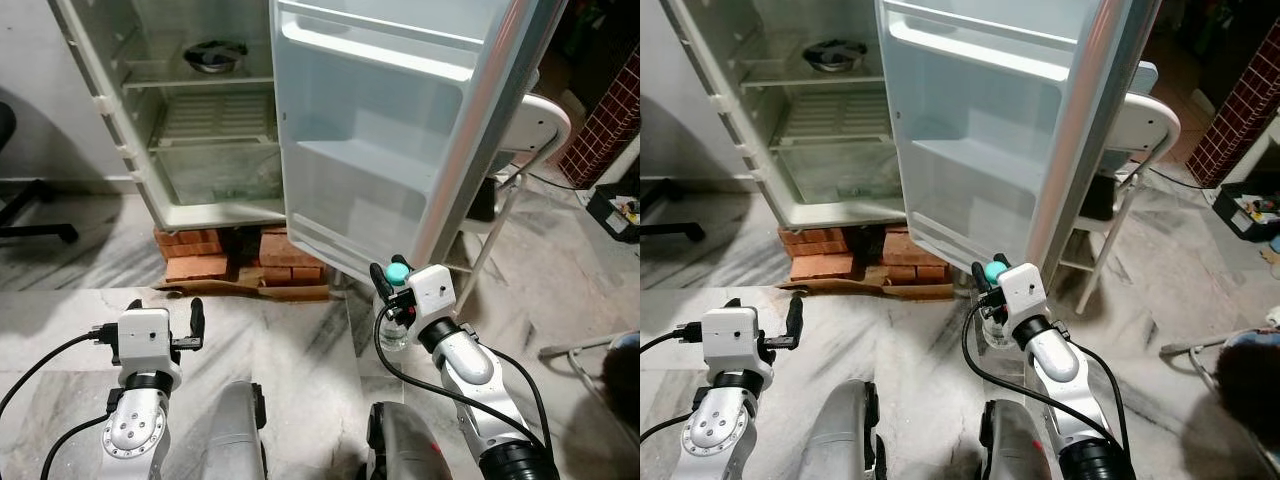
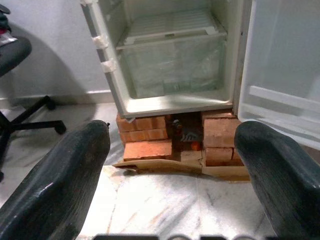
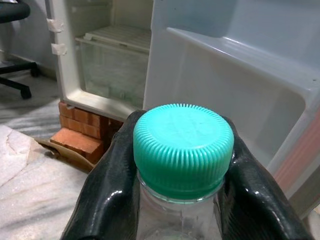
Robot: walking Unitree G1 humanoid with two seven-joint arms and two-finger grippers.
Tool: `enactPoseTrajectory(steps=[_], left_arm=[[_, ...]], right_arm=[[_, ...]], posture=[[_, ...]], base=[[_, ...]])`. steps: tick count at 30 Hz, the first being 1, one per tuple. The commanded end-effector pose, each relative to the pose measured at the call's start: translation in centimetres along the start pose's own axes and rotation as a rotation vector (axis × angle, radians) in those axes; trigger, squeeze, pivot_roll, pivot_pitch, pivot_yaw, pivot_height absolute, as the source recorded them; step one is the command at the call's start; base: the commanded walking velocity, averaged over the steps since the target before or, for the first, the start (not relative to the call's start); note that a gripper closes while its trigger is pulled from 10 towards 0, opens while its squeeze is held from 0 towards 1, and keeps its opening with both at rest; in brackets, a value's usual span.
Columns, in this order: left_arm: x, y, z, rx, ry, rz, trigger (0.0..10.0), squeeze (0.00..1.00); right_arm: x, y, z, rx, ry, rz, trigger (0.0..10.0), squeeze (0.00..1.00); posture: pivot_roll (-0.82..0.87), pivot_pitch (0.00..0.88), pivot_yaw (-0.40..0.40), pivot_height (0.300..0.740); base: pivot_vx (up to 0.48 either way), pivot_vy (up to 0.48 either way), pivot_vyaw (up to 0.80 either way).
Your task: Restocking fridge
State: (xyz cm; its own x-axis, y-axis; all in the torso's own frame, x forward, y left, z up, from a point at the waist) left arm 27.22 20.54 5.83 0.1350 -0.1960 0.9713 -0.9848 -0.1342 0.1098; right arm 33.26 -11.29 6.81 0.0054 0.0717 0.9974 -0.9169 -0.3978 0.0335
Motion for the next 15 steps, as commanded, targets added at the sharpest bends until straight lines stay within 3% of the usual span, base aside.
enactPoseTrajectory(steps=[1,10,15], left_arm=[[0.21,0.00,-0.21,-0.004,0.000,0.008,10.0,0.00],[0.28,0.09,-0.08,-0.011,0.003,0.009,10.0,0.00],[0.28,0.06,-0.02,-0.014,0.006,0.010,10.0,0.00]], right_arm=[[1.03,-0.41,0.08,-0.001,0.007,0.040,10.0,0.00],[1.00,-0.39,0.06,0.000,0.007,0.039,10.0,0.00],[0.96,-0.38,0.06,0.001,0.008,0.037,10.0,0.00]], posture=[[0.00,0.105,0.005,0.645],[0.00,0.107,0.004,0.645],[0.00,0.107,0.004,0.645]], base=[[0.000,0.000,0.00],[0.000,0.000,0.00],[0.050,0.251,0.00]])
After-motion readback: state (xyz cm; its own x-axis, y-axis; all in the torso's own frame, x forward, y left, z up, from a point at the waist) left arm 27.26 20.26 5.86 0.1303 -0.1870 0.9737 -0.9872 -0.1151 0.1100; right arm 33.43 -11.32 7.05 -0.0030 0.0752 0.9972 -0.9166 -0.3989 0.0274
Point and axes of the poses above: a point about 5 cm out from each wrist's last joint towards the gripper, its own y axis pointing back from the gripper into the wrist, its own x axis along the axis of the wrist's last joint, z = x × y, the point moved 6 cm from there along -y, pointing out of the wrist towards the gripper, and after that the axes turned 5 degrees about -y, right-handed, at the moved point
